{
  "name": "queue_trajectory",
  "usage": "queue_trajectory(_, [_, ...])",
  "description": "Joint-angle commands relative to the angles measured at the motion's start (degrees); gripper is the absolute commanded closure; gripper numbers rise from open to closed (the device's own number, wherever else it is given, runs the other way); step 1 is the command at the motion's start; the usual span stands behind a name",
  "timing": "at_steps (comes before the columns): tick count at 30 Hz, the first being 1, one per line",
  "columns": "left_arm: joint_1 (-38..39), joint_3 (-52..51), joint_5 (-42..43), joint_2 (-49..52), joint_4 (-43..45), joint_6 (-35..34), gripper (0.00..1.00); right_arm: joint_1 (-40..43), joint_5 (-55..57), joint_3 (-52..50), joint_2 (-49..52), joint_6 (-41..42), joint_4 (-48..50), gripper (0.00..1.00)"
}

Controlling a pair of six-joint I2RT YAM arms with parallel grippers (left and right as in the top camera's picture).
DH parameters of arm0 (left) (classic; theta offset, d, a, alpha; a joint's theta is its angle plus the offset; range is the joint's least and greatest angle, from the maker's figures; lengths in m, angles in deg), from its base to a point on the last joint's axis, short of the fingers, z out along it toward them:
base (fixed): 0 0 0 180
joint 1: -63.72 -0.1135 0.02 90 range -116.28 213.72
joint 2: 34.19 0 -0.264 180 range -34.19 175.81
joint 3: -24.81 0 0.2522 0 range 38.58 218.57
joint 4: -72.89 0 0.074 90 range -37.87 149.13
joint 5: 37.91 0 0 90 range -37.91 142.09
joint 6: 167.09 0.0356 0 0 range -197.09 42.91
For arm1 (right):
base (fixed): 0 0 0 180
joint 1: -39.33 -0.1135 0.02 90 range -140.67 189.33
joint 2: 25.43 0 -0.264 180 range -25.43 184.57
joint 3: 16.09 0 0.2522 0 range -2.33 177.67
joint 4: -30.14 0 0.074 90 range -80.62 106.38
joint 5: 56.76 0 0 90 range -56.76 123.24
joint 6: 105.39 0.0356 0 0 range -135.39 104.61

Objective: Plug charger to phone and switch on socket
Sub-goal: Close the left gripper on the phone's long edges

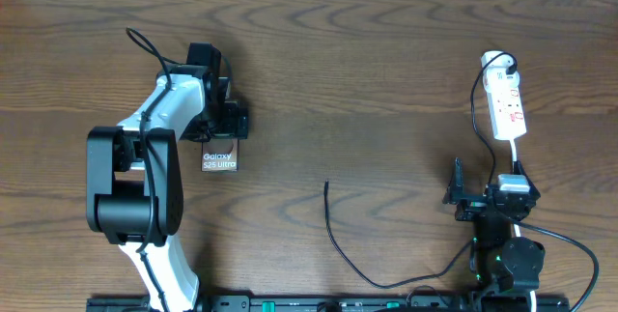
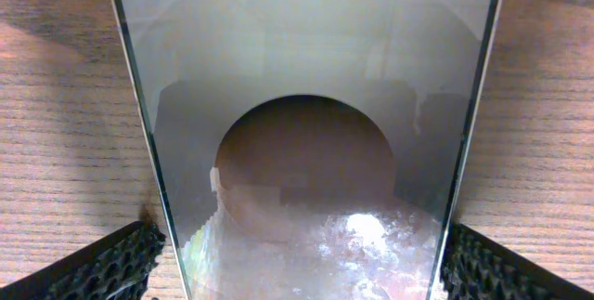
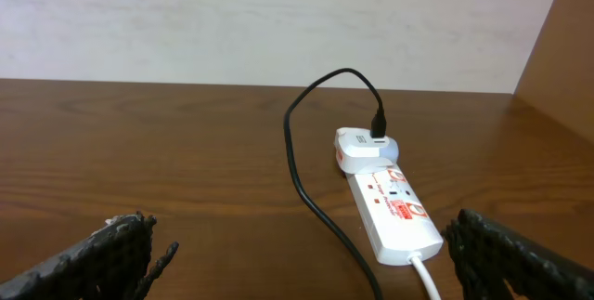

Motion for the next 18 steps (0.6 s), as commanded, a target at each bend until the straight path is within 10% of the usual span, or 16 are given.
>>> queue_trajectory(1, [0.09,-3.28,4.09,2.84,-0.83,0.17,0.10,-0.52,0.44,-0.07,-0.31,-0.90,-0.20,0.01])
queue_trajectory(18, [0.09,-3.54,4.09,2.84,-0.83,0.28,0.25,-0.52,0.44,-0.07,-0.31,-0.90,-0.20,0.01])
